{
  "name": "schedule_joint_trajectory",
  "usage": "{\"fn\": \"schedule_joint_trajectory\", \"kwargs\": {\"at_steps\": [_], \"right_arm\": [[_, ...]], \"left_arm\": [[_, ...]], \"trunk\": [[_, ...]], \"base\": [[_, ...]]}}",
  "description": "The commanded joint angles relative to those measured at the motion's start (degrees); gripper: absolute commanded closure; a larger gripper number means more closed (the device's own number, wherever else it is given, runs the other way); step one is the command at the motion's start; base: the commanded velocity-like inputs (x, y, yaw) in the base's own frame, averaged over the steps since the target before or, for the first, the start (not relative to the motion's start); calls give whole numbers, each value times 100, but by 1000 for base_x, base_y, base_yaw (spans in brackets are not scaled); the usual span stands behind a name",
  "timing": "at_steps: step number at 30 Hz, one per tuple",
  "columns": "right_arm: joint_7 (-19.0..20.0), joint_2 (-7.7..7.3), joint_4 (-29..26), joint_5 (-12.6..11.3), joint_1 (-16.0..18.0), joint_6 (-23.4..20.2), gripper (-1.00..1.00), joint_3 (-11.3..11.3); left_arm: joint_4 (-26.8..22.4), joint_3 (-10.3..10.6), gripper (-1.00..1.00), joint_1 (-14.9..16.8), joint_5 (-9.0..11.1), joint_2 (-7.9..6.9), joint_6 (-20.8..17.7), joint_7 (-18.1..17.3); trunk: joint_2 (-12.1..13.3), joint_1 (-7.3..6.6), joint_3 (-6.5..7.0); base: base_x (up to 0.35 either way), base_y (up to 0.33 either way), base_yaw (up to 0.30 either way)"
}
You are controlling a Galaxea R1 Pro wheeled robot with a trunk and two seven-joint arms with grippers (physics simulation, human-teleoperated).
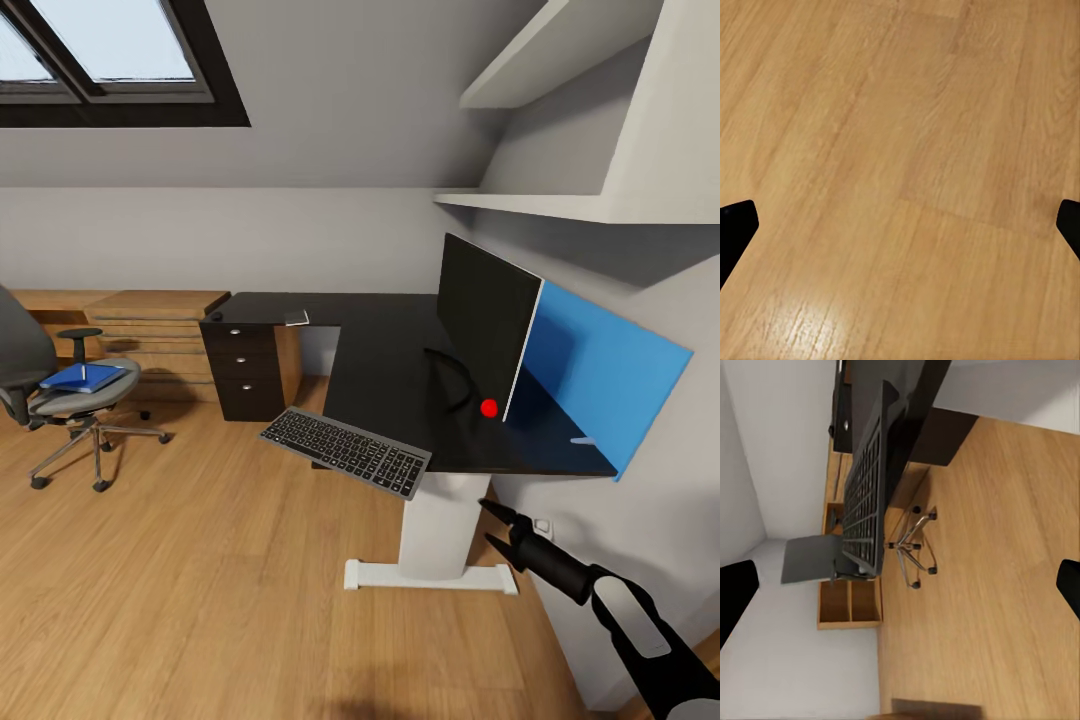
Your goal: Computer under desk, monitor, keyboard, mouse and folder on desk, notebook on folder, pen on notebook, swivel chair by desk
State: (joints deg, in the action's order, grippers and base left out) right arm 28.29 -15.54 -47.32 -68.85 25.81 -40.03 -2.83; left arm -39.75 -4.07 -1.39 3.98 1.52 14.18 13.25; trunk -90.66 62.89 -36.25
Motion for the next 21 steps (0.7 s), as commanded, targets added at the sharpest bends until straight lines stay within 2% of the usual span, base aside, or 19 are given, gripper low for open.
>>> {"fn": "schedule_joint_trajectory", "kwargs": {"at_steps": [1, 7, 13, 20, 21], "right_arm": [[19, 4, 4, -13, 3, -38, -100, -9], [67, 26, 15, 5, 3, -26, -100, 14], [97, 113, 26, 0, 3, -20, -100, 33], [106, 279, 49, -2, 3, -3, -100, 36], [97, 355, 52, 7, 3, 12, -100, 36]], "left_arm": [[-6, -6, -100, -1, 41, 4, 15, -7], [-6, -3, -100, -1, 41, 4, 15, -10], [-6, 2, -100, -1, 41, 6, 22, -19], [-6, 4, -100, -1, 41, 5, 23, -19], [-6, 3, -100, -1, 38, 5, 23, -18]], "trunk": [[-2, 0, -4], [-2, 0, -4], [-2, 0, -4], [-2, 0, -4], [-2, 0, -4]], "base": [[0, 0, 0], [0, 0, 0], [72, 21, 0], [216, 92, 0], [81, 36, 0]]}}
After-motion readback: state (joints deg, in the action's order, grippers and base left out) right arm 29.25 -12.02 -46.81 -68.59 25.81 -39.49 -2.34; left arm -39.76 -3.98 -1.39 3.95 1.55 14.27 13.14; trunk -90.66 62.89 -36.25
